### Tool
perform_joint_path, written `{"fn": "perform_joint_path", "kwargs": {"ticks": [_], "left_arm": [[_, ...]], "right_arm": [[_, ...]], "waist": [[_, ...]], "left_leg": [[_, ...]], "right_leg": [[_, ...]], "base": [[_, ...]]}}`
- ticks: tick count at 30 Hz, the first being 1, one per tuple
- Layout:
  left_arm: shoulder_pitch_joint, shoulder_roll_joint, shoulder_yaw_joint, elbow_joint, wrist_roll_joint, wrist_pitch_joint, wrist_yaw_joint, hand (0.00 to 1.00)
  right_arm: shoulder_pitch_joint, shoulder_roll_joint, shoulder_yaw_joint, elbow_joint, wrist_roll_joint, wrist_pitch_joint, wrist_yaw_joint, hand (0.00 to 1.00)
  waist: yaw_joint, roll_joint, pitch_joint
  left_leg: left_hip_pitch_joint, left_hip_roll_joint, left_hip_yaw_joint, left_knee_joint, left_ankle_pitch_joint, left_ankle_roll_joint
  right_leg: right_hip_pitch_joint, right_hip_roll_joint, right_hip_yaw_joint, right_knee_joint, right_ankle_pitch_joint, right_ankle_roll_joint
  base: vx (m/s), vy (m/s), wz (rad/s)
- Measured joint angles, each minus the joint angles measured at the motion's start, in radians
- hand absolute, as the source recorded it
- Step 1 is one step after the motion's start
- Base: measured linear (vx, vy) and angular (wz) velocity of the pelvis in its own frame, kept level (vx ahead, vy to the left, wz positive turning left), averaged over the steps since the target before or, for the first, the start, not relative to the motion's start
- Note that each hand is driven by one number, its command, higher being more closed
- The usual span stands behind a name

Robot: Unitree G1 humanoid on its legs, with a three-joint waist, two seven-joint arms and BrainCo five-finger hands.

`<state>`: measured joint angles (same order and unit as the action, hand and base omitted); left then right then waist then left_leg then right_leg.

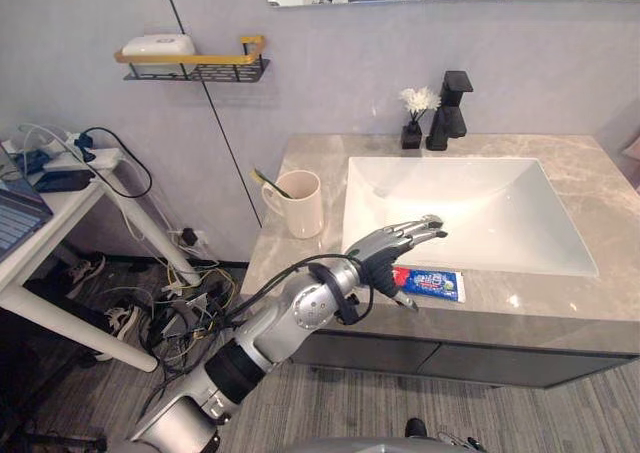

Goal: Organize washtable

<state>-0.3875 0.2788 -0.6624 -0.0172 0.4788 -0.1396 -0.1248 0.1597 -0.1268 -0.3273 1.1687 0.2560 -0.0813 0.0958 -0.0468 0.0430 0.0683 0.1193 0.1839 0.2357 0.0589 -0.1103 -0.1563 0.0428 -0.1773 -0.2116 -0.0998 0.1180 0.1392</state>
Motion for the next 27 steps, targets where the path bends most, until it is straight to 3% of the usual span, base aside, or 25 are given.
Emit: {"fn": "perform_joint_path", "kwargs": {"ticks": [15, 27], "left_arm": [[0.002, 0.003, -0.002, 0.107, 0.0, 0.015, 0.0, 0.0], [0.001, -0.005, -0.001, 0.143, 0.0, 0.018, 0.026, 0.0]], "right_arm": [[-0.012, 0.009, 0.011, -0.031, 0.0, 0.001, -0.011, 0.0], [-0.015, 0.009, 0.009, -0.032, 0.0, -0.001, -0.02, 0.0]], "waist": [[-0.027, 0.0, 0.03], [-0.03, 0.006, 0.048]], "left_leg": [[0.007, 0.0, 0.005, -0.007, 0.0, 0.0], [0.007, 0.0, 0.02, -0.013, -0.001, -0.002]], "right_leg": [[0.001, 0.001, -0.001, 0.0, -0.001, 0.0], [-0.012, 0.002, 0.01, 0.0, -0.001, 0.0]], "base": [[0.0, 0.001, 0.0], [0.01, 0.003, -0.02]]}}
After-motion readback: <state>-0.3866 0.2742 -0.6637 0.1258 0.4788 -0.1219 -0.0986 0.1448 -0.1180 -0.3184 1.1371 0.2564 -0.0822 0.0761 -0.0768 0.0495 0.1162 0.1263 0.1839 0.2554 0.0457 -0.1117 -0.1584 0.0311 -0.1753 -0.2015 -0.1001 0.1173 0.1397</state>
